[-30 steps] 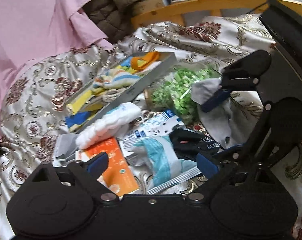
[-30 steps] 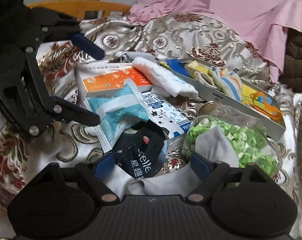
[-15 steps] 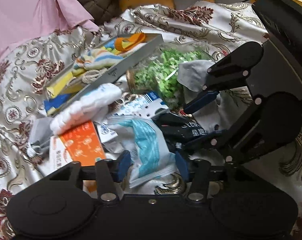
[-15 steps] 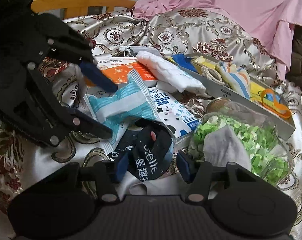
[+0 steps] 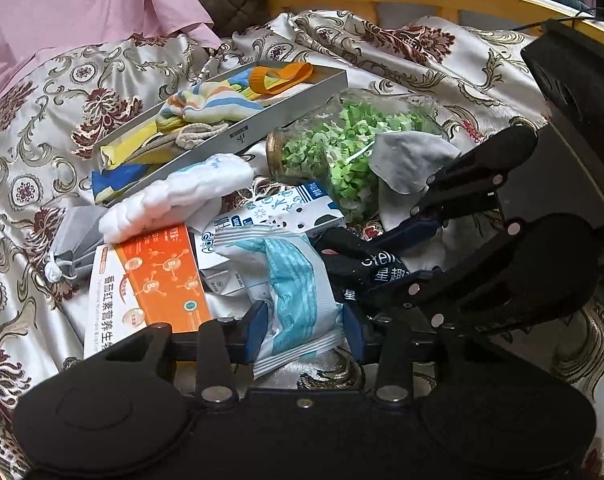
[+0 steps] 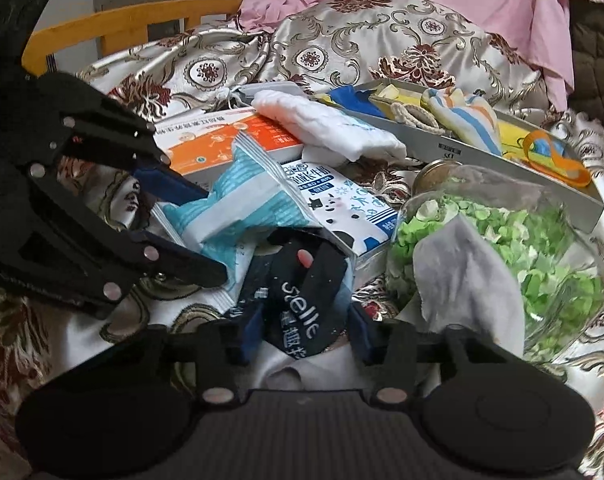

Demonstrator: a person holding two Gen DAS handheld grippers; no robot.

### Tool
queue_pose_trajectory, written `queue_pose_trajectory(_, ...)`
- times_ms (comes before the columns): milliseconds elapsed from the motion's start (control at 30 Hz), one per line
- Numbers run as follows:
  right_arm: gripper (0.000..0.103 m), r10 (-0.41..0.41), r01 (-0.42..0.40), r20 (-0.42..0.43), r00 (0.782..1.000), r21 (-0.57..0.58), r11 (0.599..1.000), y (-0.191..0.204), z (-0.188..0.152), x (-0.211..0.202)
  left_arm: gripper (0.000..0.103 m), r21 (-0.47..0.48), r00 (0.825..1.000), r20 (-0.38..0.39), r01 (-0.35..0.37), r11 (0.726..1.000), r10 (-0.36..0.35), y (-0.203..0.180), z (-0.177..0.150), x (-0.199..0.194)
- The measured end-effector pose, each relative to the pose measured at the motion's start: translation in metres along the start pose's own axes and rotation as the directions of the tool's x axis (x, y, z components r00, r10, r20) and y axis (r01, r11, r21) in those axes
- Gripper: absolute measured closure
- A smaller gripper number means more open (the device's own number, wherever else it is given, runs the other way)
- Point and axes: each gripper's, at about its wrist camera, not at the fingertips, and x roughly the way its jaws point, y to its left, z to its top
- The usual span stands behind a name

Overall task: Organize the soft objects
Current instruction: 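Grasp the blue-and-white wipes packet with the left tool while the right tool grasps the black 'elle' cloth, then carry the wipes packet and black cloth into the frog tray and release both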

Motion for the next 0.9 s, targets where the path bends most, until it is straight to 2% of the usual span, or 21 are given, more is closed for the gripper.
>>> queue_pose_trajectory(133,0.069,0.016,-0.016,0.009,1.0,0.02,1.0,0.0,-0.002,-0.001,0.062,0.002,1.0,0.008,-0.005,1.0,0.005,-0.002,0.0,-0.003)
queue_pose_trajectory(167,0.071,0.02,-0.02,0.012,1.0,0.027,0.999,-0.001,-0.002,-0.001,0.066,0.001,1.0,0.01,-0.008,1.0,0.008,-0.002,-0.001,-0.004)
queue_pose_trajectory(233,0.085,0.015,-0.016,0.018,1.0,0.04,0.999,-0.001,-0.001,-0.003,0.066,-0.012,0.999,0.02,-0.03,0.999,0.03,-0.001,0.0,-0.006)
queue_pose_trajectory(333,0.093,0.007,-0.009,0.035,0.999,0.046,0.999,-0.001,-0.001,-0.008,0.066,-0.047,0.998,0.042,-0.048,0.998,0.05,0.004,0.0,-0.012)
queue_pose_trajectory(467,0.094,-0.004,0.003,0.054,0.999,0.023,1.0,0.005,-0.001,-0.017,0.066,-0.06,0.994,0.087,-0.063,0.996,0.069,0.004,-0.001,-0.023)
queue_pose_trajectory(667,0.094,-0.071,0.073,0.102,0.992,-0.014,0.997,0.015,-0.002,-0.039,0.066,-0.063,0.985,0.138,-0.1,0.993,0.108,-0.006,0.0,-0.042)
queue_pose_trajectory(767,0.094,-0.096,0.098,0.134,0.986,-0.01,0.995,0.019,-0.002,-0.052,0.066,-0.113,0.975,0.187,-0.097,0.989,0.117,-0.008,0.003,-0.056)
queue_pose_trajectory(900,0.094,-0.109,0.107,0.187,0.976,0.018,0.994,0.02,0.002,-0.068,0.066,-0.203,0.954,0.264,-0.087,0.975,0.14,-0.01,0.007,-0.072)
